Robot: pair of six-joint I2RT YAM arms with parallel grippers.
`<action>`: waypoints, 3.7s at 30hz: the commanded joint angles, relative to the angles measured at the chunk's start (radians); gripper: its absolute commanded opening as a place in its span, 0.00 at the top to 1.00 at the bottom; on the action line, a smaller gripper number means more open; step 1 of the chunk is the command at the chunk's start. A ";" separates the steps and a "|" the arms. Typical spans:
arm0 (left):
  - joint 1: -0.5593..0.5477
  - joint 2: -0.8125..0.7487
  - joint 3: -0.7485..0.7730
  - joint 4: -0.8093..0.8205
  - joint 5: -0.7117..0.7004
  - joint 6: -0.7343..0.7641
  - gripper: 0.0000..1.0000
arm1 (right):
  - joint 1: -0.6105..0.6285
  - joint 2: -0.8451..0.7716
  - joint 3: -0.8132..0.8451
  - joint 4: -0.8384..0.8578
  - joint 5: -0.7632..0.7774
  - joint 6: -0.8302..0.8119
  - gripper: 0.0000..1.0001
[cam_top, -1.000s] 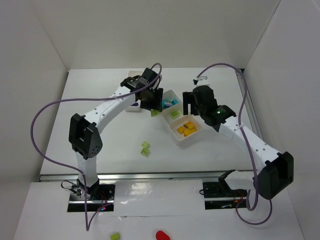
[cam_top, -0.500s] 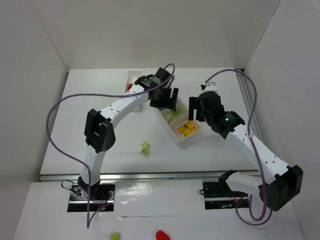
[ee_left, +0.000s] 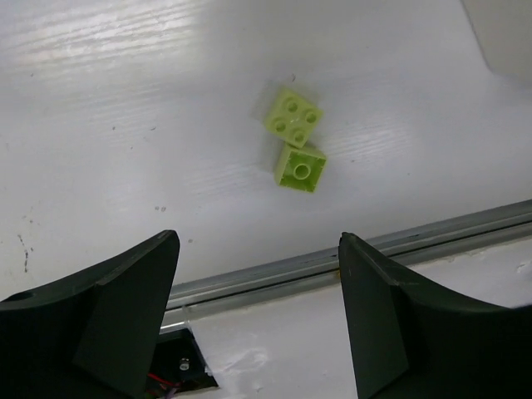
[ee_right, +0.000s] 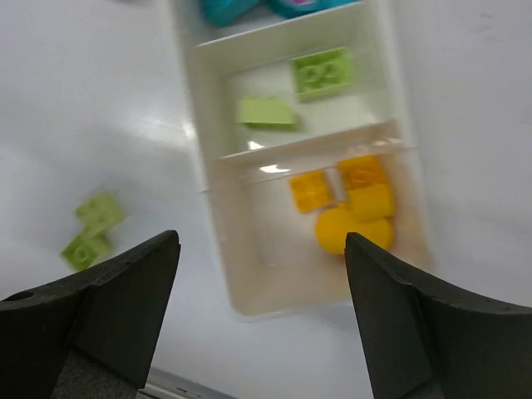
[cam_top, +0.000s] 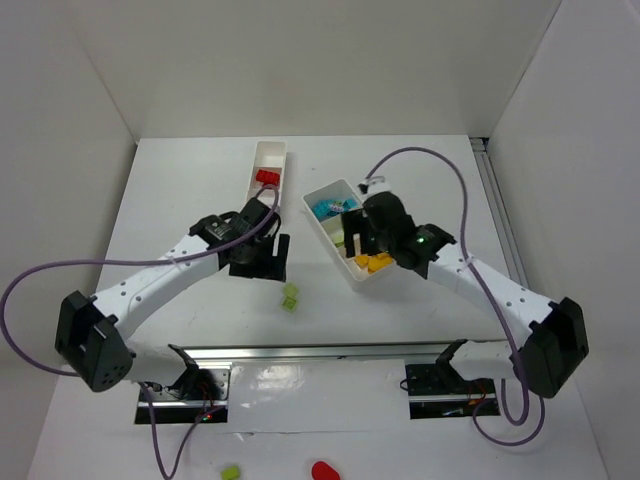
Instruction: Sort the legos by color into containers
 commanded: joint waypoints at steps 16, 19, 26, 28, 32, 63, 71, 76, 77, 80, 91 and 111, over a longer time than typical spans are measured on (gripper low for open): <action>0.266 -0.288 -0.142 -0.226 -0.191 -0.375 0.06 | 0.393 0.530 0.196 0.261 -0.180 -0.048 0.10; 0.320 -0.288 -0.161 -0.226 -0.170 -0.361 0.00 | 0.403 0.571 0.205 0.286 -0.191 -0.058 0.10; 0.381 -0.297 -0.162 -0.186 -0.116 -0.295 0.00 | 0.403 0.652 0.225 0.274 -0.154 -0.058 0.24; 0.392 -0.297 -0.162 -0.177 -0.116 -0.286 0.00 | 0.403 0.663 0.225 0.274 -0.129 -0.058 0.28; 0.402 -0.297 -0.162 -0.167 -0.116 -0.264 0.00 | 0.403 0.672 0.225 0.283 -0.116 -0.058 0.40; -0.073 0.193 -0.077 0.044 0.168 0.035 0.00 | -0.008 0.375 0.207 0.215 0.045 -0.019 0.24; -0.134 0.342 -0.004 0.075 0.126 0.035 0.12 | -0.065 0.235 0.153 0.180 0.110 -0.001 0.12; -0.134 0.413 0.018 0.086 0.088 0.025 0.22 | -0.116 0.130 0.124 0.137 0.130 -0.001 0.12; -0.134 0.425 0.030 0.086 0.074 0.025 0.23 | -0.131 0.119 0.124 0.123 0.130 -0.001 0.12; -0.134 0.447 0.050 0.086 0.039 0.016 0.29 | -0.160 0.077 0.113 0.103 0.139 -0.001 0.12; -0.134 0.408 0.385 -0.060 -0.039 0.059 0.60 | -0.245 -0.028 0.133 0.022 0.197 -0.024 0.12; -0.096 0.882 1.144 -0.100 -0.006 0.104 0.03 | -0.384 -0.137 0.209 -0.159 0.257 -0.021 0.08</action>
